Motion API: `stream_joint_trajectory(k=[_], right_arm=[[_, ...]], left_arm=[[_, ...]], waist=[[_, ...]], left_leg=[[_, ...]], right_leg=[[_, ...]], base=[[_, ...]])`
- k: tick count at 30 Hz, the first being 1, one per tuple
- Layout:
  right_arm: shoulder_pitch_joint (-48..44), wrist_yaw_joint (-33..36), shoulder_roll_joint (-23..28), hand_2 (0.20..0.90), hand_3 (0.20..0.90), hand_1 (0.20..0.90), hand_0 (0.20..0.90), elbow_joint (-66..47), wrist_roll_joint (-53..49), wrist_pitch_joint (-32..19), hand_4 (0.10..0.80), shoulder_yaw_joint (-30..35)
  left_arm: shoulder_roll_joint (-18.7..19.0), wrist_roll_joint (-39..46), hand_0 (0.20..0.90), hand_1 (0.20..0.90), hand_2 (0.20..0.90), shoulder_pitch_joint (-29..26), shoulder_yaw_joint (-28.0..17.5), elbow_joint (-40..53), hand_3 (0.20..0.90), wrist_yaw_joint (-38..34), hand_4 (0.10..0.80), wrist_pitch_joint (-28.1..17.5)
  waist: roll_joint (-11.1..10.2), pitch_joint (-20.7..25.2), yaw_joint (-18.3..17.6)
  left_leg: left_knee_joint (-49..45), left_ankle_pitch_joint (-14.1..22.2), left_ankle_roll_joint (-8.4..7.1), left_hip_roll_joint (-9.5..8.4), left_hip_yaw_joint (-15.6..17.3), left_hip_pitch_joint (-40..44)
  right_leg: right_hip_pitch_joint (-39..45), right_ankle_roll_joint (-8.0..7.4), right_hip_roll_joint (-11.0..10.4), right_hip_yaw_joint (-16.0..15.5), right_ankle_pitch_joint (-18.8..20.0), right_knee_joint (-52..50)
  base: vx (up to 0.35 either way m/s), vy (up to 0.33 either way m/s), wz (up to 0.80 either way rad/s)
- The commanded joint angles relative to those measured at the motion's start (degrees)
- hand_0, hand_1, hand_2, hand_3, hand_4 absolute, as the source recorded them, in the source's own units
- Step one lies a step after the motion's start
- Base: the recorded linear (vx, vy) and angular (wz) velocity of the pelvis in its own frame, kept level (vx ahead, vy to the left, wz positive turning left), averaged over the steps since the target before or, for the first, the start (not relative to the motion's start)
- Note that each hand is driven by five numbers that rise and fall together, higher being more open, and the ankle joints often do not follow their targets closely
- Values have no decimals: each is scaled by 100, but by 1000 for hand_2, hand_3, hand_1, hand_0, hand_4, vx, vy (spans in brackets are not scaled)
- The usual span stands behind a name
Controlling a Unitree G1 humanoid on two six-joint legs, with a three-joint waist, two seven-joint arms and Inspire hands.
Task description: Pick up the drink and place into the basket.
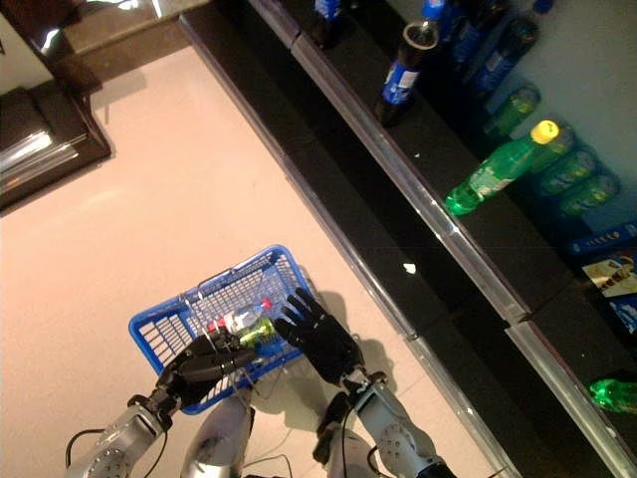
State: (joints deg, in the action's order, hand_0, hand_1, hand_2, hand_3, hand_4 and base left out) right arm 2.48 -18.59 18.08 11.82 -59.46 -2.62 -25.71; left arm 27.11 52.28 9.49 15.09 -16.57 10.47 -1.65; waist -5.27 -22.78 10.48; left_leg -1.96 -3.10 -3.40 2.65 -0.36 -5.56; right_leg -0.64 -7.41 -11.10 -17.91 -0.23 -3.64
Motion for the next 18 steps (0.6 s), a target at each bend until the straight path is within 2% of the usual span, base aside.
stream_joint_trajectory(k=[1, 3, 6, 7, 10, 14, 15, 16, 18], right_arm=[[562, -838, 31, 900, 900, 900, 900, -366, 31, -116, 800, 57], [751, -873, 15, 900, 900, 900, 900, -151, 39, -64, 800, 222], [998, -637, -36, 900, 900, 900, 900, 239, 141, -215, 800, 465], [1072, -554, -35, 900, 900, 900, 900, 413, 150, -281, 800, 549], [1136, -326, -114, 900, 900, 900, 900, 1035, 387, -245, 800, 772], [1142, 109, -159, 900, 900, 900, 900, 1800, 975, -104, 800, 1004], [1139, 236, -181, 900, 900, 900, 900, 1918, 1058, -93, 800, 1072], [1118, 426, -175, 900, 900, 900, 900, 2056, 1209, -70, 800, 1137], [1107, 733, -166, 900, 900, 900, 900, 2264, 1300, 37, 800, 1249]], left_arm=[[-356, -682, 300, 300, 300, 124, -341, 416, 200, -153, 100, -1032], [-444, -826, 300, 300, 300, 159, -483, -96, 200, -446, 100, -1060], [-652, -620, 300, 300, 300, -5, -584, -1134, 200, -682, 100, -1081], [-735, -539, 300, 300, 300, -61, -665, -1421, 200, -853, 100, -1072], [-1070, -317, 300, 300, 300, -105, -1043, -2244, 200, -1163, 100, -1287], [-1421, 324, 300, 300, 300, 31, -1518, -2726, 200, -1059, 100, -1563], [-1463, 332, 300, 300, 300, 26, -1571, -2802, 200, -1021, 100, -1572], [-1510, 408, 300, 300, 300, -10, -1607, -2899, 200, -1052, 100, -1571], [-1548, 540, 300, 300, 300, -193, -1624, -2950, 200, -1284, 100, -1392]], waist=[[247, 1138, -105], [255, 1286, -247], [230, 1426, -671], [216, 1459, -761], [225, 1541, -831], [312, 1505, -751], [327, 1473, -758], [336, 1430, -786], [336, 1405, -939]], left_leg=[[185, 129, 270, -98, 445, 348], [312, 127, 275, -86, 446, 489], [522, 99, 312, -115, 130, 635], [563, 66, 282, -118, 56, 677], [660, -58, 123, -60, 45, 710], [696, -338, -154, 113, 156, 384], [670, -400, -205, 178, 347, 293], [553, -429, -248, 258, 670, 204], [222, -392, -310, 432, 1469, 113]], right_leg=[[0, -339, -112, 164, 274, -218], [102, -248, 78, 430, 148, -145], [128, 52, 697, 1368, -78, -104], [156, 103, 806, 1477, -81, -112], [293, 199, 925, 1411, -92, 33], [433, 273, 957, 1251, -95, 343], [449, 294, 946, 1145, -107, 349], [464, 322, 900, 936, -119, 344], [493, 376, 794, 544, -131, 328]], base=[[63, 18, -8], [44, -21, -11], [41, -81, 22], [15, -108, 96], [-29, -101, 55], [-100, -39, 22], [-147, 20, 27], [-165, 79, 49], [-143, 155, 93]])
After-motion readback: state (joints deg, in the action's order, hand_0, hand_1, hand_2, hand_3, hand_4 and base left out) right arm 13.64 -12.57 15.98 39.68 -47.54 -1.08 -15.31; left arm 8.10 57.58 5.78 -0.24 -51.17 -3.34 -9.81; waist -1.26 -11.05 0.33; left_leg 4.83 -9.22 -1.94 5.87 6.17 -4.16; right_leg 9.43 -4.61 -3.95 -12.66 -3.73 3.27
